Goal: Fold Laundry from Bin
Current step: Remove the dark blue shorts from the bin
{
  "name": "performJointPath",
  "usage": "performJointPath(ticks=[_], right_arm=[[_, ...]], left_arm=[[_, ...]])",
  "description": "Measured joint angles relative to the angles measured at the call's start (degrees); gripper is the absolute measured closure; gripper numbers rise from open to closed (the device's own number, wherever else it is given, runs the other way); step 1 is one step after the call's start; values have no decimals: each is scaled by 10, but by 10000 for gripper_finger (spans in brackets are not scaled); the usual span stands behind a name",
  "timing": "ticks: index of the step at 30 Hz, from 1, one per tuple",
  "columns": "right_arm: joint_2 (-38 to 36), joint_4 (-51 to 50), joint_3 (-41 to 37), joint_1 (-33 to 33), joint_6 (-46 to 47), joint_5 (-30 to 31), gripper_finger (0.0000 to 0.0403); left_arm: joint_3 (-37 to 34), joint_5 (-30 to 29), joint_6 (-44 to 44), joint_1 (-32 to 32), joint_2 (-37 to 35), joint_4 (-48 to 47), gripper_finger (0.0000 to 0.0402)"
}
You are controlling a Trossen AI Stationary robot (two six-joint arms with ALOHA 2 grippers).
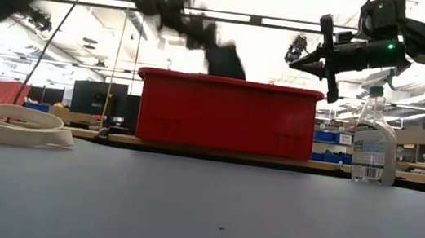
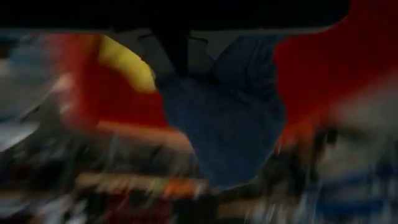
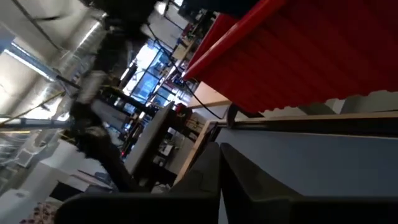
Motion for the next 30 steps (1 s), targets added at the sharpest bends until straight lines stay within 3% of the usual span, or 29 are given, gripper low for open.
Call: performJointPath(ticks=[5,7,12,15,17,22,26,30], right_arm=[[0,10,0,1,-26,-25,396],[0,17,0,1,-27,-37,396],[-3,44,0,1,-28,-71,399],[-10,47,0,1,-27,-86,398],[-11,46,0,1,-27,-99,398],[-11,10,0,3,-32,-135,398],[-11,-50,0,18,-61,-138,397],[-11,-92,0,41,-86,-117,392]], left_arm=[[3,95,2,-29,-91,-43,393],[0,127,21,-52,-112,-109,393],[4,136,98,-134,-155,-349,394],[-4,72,124,-198,-148,-491,394],[-32,3,120,-247,-145,-531,394],[-163,-68,30,-348,-149,-509,394],[-290,-140,-53,-402,-145,-419,394],[-307,-228,-93,-413,-152,-415,395]])
